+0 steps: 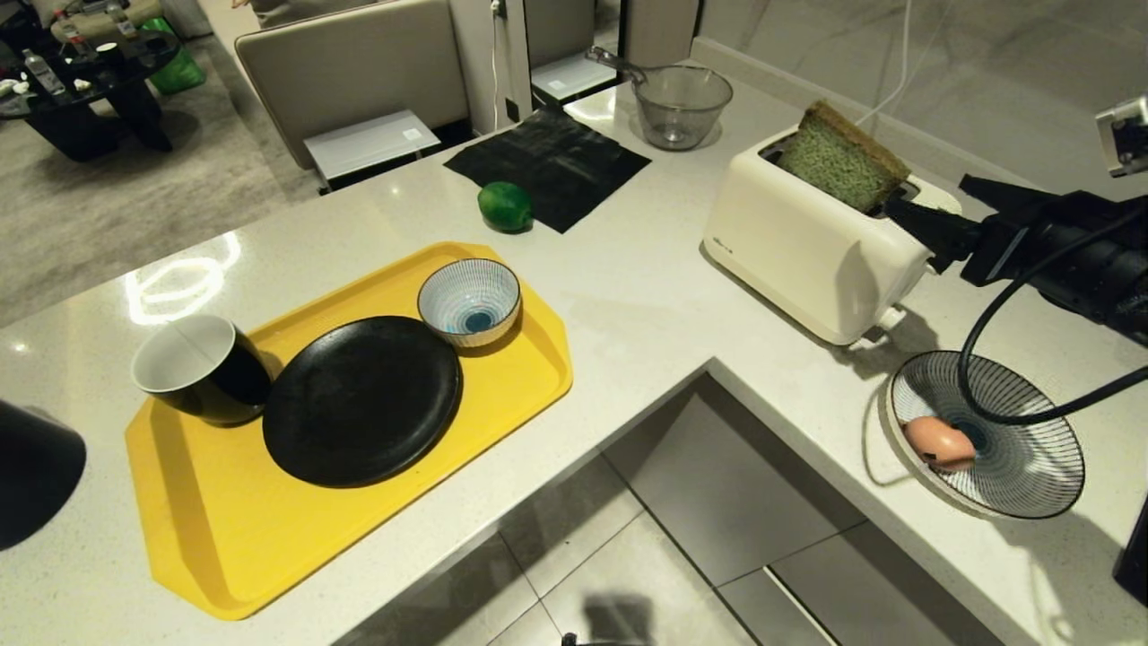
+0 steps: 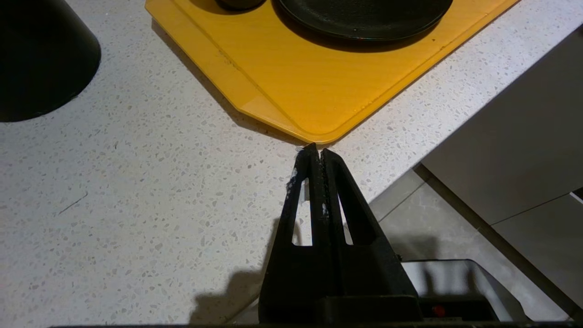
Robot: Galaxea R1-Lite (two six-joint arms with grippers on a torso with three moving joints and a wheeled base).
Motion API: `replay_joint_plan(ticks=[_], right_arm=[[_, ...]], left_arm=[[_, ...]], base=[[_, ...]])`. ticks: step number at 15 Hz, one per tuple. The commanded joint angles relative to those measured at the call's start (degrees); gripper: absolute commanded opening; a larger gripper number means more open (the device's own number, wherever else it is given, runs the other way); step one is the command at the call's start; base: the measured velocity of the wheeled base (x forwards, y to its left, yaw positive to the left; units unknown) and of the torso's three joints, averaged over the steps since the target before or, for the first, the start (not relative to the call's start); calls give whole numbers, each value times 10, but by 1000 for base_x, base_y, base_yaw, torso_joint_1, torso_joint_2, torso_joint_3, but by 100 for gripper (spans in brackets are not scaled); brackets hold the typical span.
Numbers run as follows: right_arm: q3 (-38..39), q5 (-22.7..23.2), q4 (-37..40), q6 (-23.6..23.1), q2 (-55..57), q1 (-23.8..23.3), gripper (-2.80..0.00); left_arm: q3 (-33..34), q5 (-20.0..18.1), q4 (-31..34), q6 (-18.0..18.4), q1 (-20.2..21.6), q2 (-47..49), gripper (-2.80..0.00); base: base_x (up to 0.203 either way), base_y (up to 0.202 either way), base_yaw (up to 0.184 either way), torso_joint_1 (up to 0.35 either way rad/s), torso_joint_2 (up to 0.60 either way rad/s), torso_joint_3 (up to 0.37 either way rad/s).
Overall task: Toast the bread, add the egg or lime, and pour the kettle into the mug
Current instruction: Put the baked bread on a plate
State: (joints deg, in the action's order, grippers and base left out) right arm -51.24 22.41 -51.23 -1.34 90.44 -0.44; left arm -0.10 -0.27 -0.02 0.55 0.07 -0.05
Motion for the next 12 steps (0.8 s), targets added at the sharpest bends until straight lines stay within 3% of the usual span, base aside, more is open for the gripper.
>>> replay_joint_plan(ticks=[1,12], right_arm=[[-18,1,-2,1,26,3,0],[-144,-4,14,3,116,4,0]], left_arm=[[0,0,-1,0,0,0,-280],[0,0,0,0,0,0,-280]], base=[[0,0,0,0,0,0],[0,0,0,0,0,0]])
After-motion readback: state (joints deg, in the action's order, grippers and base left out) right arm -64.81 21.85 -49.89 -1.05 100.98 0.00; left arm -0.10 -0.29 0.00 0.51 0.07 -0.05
